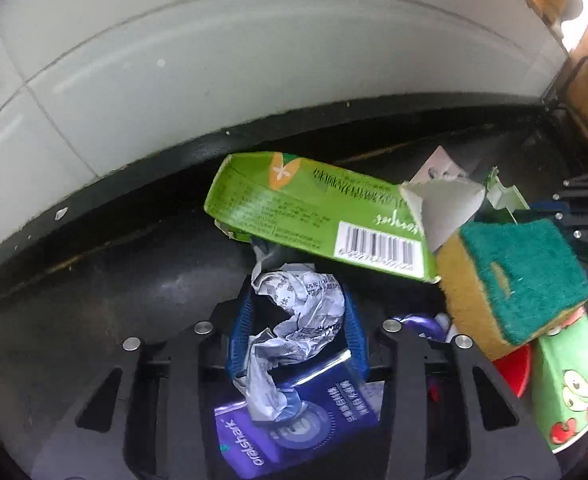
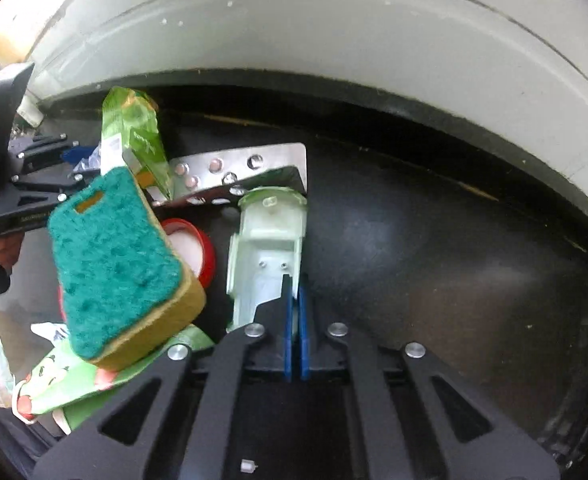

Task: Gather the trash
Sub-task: 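Grasp crumpled foil with left tool while right tool grasps the pale green cup, then carry foil and pale green cup to the bin and release both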

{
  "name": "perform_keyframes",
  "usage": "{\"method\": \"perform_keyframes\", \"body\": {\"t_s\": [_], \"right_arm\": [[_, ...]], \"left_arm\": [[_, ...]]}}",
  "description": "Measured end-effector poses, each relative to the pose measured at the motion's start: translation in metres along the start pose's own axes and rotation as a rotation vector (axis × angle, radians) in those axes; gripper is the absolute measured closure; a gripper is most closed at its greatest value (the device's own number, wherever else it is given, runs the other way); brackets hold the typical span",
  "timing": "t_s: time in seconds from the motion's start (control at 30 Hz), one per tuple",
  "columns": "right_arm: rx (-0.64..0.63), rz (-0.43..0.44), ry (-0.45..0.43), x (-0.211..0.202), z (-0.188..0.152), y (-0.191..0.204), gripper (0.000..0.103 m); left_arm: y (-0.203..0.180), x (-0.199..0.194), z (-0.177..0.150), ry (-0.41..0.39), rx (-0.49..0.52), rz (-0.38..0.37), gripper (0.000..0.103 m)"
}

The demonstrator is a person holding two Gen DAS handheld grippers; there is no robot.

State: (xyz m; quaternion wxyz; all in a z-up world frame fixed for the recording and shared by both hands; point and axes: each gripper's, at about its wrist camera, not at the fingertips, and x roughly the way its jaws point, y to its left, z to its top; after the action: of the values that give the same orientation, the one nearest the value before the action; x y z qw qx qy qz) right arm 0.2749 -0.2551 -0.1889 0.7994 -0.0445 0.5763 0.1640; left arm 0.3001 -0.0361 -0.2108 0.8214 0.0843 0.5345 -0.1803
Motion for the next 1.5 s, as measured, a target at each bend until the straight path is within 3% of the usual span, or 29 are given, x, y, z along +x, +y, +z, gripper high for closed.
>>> {"method": "perform_keyframes", "body": {"t_s": [0.43,0.63,0.83,1.07,1.3,1.5], "right_arm": [[0.036,-0.035,-0.095,-0.072,-0.02,0.006,0.099],[-0.016,-0.021,-0.148,-0.126,-0.04,0.042,0.099],[-0.133,0.047,-0.169,-0.163,-0.07,0.107,0.099],[-0.303,0.144,-0.122,-0.159,-0.103,0.206,0.099],[-0.477,0.241,-0.07,-0.149,-0.131,0.319,0.099],[-0.655,0.345,-0.011,-0.134,-0.161,0.416,0.099]], "left_arm": [[-0.015,-0.077,-0.016,-0.07,-0.065,0.104,0.066],[-0.047,-0.135,-0.049,-0.085,-0.135,0.132,0.066],[-0.066,-0.193,-0.119,-0.067,-0.235,0.167,0.066],[-0.06,-0.241,-0.214,-0.05,-0.37,0.226,0.066],[-0.035,-0.281,-0.303,-0.047,-0.525,0.313,0.066],[0.001,-0.319,-0.399,-0.078,-0.731,0.415,0.066]]}}
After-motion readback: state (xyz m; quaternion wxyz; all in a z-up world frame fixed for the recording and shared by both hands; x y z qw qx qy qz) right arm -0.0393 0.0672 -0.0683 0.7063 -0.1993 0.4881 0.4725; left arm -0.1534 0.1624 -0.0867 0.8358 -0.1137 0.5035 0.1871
